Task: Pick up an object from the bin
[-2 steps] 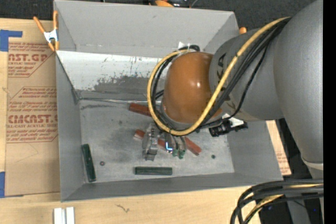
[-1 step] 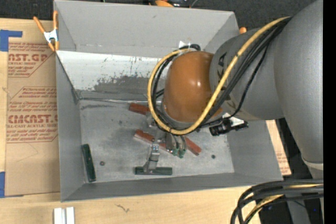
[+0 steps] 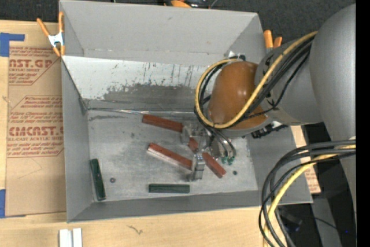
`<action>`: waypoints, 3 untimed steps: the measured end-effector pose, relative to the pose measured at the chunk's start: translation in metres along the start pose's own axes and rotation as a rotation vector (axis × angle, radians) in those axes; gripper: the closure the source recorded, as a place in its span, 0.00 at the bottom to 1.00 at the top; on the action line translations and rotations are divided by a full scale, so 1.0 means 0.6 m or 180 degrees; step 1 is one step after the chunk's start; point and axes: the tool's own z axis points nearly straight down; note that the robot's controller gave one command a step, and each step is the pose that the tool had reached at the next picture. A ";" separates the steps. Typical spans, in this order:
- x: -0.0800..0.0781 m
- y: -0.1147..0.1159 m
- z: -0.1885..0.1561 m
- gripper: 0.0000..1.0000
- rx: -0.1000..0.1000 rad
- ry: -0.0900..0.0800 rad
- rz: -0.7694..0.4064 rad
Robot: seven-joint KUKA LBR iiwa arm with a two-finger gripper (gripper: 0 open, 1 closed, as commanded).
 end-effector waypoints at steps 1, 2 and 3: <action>-0.003 0.006 -0.007 1.00 -0.0009 -0.0023 -0.0010; 0.002 0.006 -0.003 0.00 -0.0008 0.0009 -0.0012; 0.001 0.007 -0.004 1.00 -0.0009 0.0006 -0.0012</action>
Offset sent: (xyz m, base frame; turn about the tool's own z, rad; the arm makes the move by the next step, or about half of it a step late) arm 0.0000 0.0000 0.0000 0.0000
